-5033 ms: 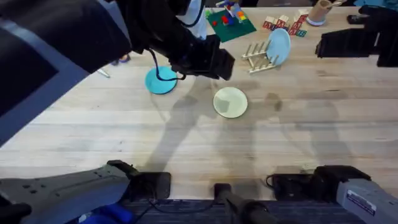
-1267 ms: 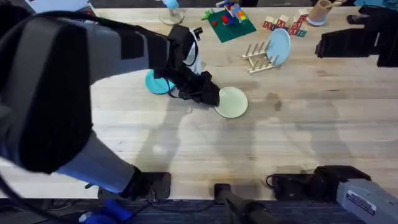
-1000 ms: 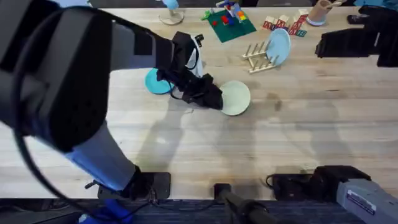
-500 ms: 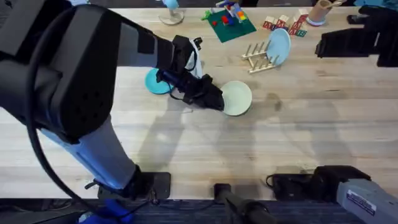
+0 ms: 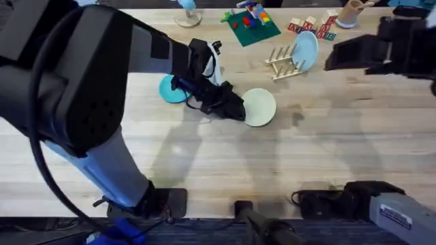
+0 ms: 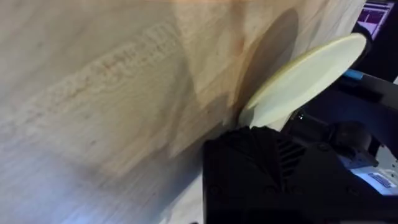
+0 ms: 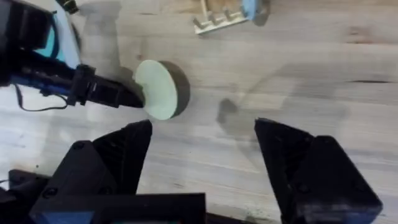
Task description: Pick up the plates from the table one by one and place each into a slot on the dish rack.
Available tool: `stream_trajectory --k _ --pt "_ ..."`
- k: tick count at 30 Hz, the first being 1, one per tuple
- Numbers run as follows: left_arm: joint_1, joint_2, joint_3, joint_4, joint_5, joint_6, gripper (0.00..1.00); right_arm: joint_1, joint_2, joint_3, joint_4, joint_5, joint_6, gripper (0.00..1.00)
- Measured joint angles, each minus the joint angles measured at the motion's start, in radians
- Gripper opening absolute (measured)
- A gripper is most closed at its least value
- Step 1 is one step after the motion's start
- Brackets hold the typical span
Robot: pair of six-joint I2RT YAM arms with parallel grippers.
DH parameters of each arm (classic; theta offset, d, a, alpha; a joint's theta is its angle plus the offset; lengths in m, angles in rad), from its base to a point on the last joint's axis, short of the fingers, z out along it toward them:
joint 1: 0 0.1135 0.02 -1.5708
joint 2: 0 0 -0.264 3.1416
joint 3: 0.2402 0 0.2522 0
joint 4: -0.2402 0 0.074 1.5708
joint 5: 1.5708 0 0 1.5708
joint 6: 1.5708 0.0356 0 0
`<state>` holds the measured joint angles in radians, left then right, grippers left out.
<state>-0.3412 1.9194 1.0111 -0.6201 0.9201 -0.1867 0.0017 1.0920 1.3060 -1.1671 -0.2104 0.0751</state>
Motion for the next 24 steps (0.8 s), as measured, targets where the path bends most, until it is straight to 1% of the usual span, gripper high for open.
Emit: stream_trajectory --k 4,10,16,24 --pt "0.000 0.000 0.000 0.000 0.000 0.000 0.040 0.000 0.040 -0.008 0.012 -0.049 0.001 0.995" --pt "0.000 0.000 0.000 0.000 0.000 0.000 0.040 0.000 0.046 -0.044 0.020 -0.089 0.007 0.995" --pt "0.000 0.000 0.000 0.000 0.000 0.000 0.040 0.000 0.047 -0.170 0.090 -0.160 0.039 0.995" --pt "0.000 0.000 0.000 0.000 0.000 0.000 0.040 0.000 0.047 -0.335 0.233 -0.219 0.163 0.995"
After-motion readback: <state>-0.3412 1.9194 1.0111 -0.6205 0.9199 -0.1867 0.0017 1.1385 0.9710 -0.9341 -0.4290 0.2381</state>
